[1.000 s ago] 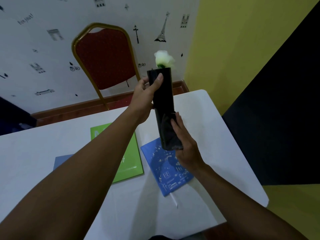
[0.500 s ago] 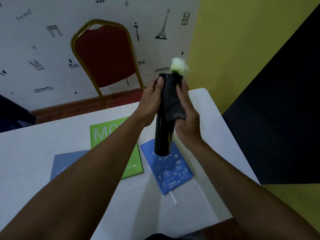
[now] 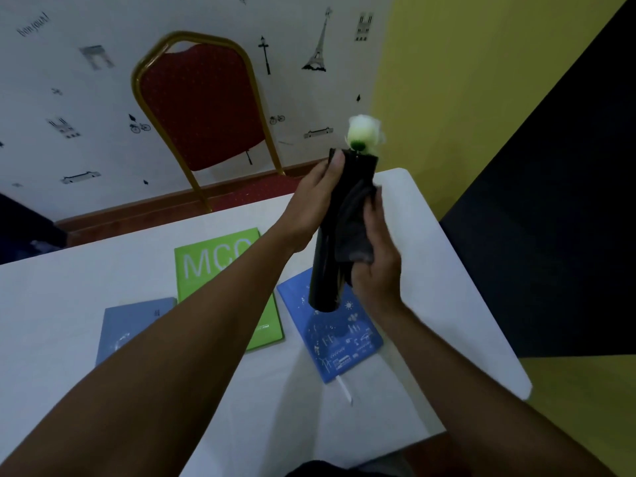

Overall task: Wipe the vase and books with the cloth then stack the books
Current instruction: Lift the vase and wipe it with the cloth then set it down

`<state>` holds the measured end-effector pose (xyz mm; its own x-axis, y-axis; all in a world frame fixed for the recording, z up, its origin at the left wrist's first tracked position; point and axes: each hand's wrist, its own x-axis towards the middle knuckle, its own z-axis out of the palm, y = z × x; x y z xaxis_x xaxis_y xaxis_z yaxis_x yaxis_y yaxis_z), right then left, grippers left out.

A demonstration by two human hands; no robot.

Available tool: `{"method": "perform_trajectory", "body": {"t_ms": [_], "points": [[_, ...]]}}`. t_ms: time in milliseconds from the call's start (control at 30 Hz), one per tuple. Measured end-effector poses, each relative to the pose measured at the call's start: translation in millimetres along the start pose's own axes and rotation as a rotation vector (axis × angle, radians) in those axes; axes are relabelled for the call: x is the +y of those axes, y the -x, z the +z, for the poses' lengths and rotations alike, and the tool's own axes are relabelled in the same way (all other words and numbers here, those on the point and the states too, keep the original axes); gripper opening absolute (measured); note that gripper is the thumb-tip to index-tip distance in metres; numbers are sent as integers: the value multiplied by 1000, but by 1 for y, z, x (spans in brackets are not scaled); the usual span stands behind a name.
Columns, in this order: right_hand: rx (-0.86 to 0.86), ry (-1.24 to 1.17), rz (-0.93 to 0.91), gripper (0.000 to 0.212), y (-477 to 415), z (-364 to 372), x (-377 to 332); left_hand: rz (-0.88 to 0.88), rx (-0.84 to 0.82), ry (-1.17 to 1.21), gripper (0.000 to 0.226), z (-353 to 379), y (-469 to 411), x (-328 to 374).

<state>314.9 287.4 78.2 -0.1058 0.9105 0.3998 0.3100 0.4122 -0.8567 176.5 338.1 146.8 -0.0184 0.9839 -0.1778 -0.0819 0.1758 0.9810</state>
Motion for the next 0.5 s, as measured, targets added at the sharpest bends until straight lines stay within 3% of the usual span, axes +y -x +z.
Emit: {"method": "perform_trajectory", "body": {"t_ms": [67, 200, 367, 500], "points": [[8, 30, -26, 76, -25, -6, -1, -22, -23, 48, 47, 1, 0, 1], [-134, 142, -159, 74, -32, -21, 6, -49, 40, 121, 40, 4, -4, 6], [-403, 327, -340, 57, 25, -45, 53, -90, 117, 153, 26, 12, -14, 9], [-489, 389, -303, 55, 67, -77, 93, -54, 100, 44, 24, 27, -23, 6]]}}
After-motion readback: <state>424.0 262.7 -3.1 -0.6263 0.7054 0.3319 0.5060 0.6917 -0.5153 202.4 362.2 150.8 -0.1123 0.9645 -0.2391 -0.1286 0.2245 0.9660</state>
